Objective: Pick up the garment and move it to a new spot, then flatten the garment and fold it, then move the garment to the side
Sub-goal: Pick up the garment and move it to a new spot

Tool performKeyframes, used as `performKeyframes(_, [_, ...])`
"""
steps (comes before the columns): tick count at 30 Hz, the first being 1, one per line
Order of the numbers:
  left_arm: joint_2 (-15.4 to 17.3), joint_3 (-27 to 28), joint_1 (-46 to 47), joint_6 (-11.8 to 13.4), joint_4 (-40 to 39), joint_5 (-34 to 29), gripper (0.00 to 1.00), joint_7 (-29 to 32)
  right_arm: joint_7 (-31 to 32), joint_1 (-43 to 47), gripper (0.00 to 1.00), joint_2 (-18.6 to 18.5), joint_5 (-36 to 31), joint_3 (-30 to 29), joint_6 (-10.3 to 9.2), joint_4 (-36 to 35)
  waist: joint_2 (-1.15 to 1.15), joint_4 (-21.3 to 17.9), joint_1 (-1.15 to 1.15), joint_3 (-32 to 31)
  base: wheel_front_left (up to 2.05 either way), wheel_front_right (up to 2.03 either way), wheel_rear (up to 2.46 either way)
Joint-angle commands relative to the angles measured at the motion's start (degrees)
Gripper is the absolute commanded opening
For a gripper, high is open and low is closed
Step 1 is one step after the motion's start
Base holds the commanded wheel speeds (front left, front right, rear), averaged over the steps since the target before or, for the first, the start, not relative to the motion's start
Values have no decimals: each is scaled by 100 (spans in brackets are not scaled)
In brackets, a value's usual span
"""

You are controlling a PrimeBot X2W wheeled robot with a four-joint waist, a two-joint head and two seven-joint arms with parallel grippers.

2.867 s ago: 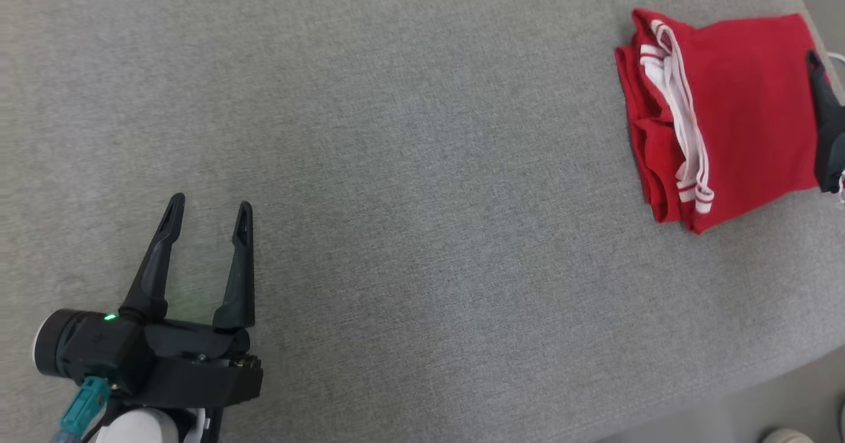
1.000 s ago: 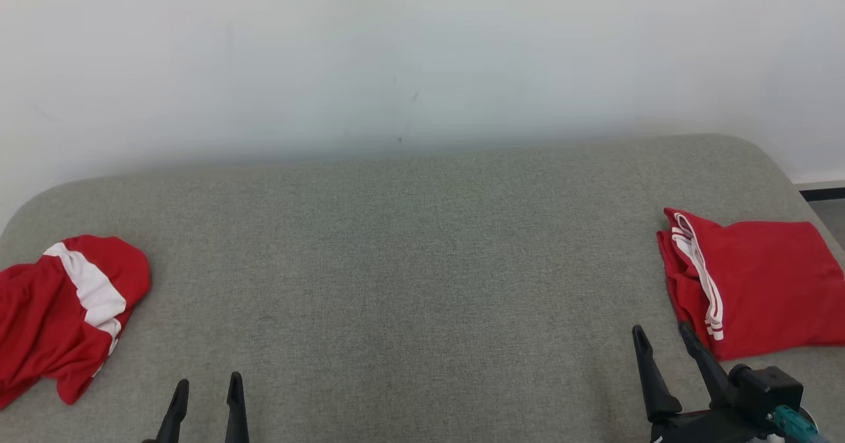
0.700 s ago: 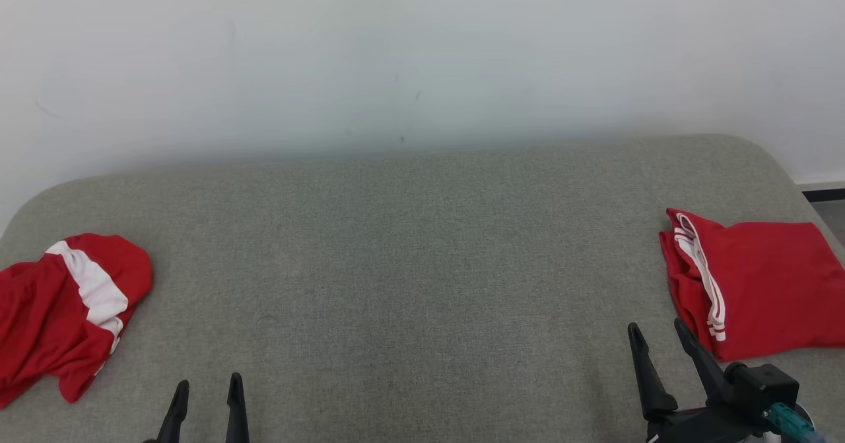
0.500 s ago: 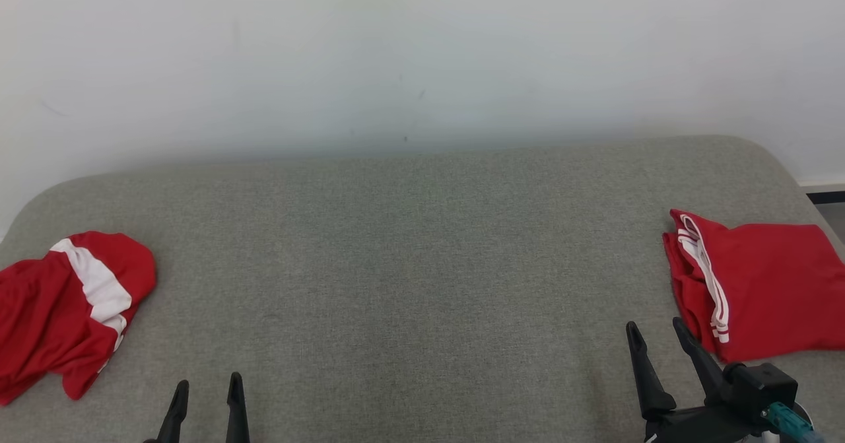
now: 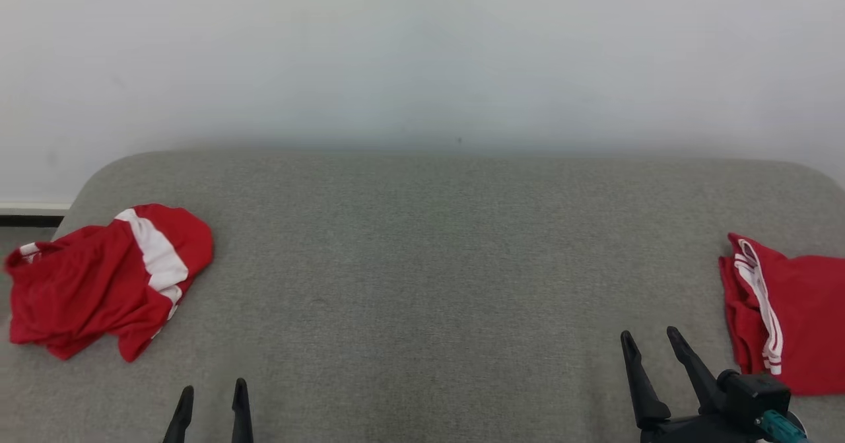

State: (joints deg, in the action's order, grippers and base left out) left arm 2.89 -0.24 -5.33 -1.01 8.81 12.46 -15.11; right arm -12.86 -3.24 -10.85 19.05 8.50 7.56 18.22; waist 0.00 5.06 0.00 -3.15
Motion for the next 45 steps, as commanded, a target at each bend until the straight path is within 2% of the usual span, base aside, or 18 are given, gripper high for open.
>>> performKeyframes(1, [1, 24, -90, 10, 17, -54, 100, -1, -5, 22, 100, 35, 1, 0, -16, 3, 0, 263, 0, -31, 0, 0, 0])
performKeyframes(13, [6, 162, -110, -21, 28, -204, 100, -2, -87, 40, 100, 135, 50, 101, -16, 150, 0, 1319, 0, -109, 0, 0, 0])
performKeyframes(24, [35, 380, -232, 28, -70, -252, 100, -2, -163, -52, 100, 219, 106, 243, -15, 323, 0, 2031, 0, -165, 0, 0, 0])
performKeyframes(37, [60, 597, -308, 66, -190, -192, 100, -2, -198, -155, 100, 216, 143, 391, -16, 430, 0, 2188, 0, -132, 0, 0, 0])
performKeyframes(45, [173, 583, -80, -48, 35, -118, 100, 33, -214, -142, 100, 160, 125, 411, -16, 417, 0, 2152, 0, -74, 0, 0, 0])
